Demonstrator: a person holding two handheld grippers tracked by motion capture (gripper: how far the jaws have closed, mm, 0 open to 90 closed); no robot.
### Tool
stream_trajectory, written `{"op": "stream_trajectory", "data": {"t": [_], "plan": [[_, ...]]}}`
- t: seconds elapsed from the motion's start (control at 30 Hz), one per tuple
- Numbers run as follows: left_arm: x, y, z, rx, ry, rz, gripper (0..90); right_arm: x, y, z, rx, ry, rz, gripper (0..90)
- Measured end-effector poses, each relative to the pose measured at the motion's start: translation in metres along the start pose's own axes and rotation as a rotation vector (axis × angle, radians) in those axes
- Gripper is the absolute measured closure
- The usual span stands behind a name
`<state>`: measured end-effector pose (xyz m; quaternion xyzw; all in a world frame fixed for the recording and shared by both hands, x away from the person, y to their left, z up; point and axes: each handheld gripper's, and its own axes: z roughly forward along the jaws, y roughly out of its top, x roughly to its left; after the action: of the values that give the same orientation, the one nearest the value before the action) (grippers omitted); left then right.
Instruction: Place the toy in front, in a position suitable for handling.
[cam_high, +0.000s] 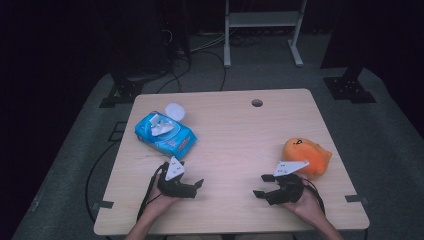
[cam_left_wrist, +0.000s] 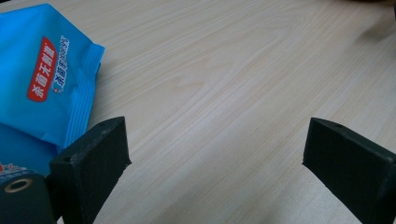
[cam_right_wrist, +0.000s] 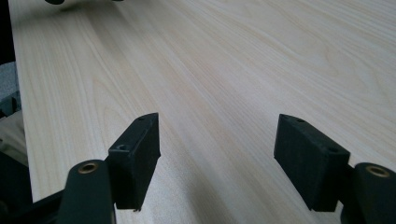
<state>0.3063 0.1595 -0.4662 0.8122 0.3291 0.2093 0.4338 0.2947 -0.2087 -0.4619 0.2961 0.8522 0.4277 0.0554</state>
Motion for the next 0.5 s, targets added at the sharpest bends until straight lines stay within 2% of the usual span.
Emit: {"op": "stream_trajectory", "data": {"t": [0.5], "plan": [[-0.0016,-0.0003,-0.0004,0.005,-0.002,0.012,6.0,0.005,0.0053,-0.0046,-0.025,0.0,-0.024,31.1]]}}
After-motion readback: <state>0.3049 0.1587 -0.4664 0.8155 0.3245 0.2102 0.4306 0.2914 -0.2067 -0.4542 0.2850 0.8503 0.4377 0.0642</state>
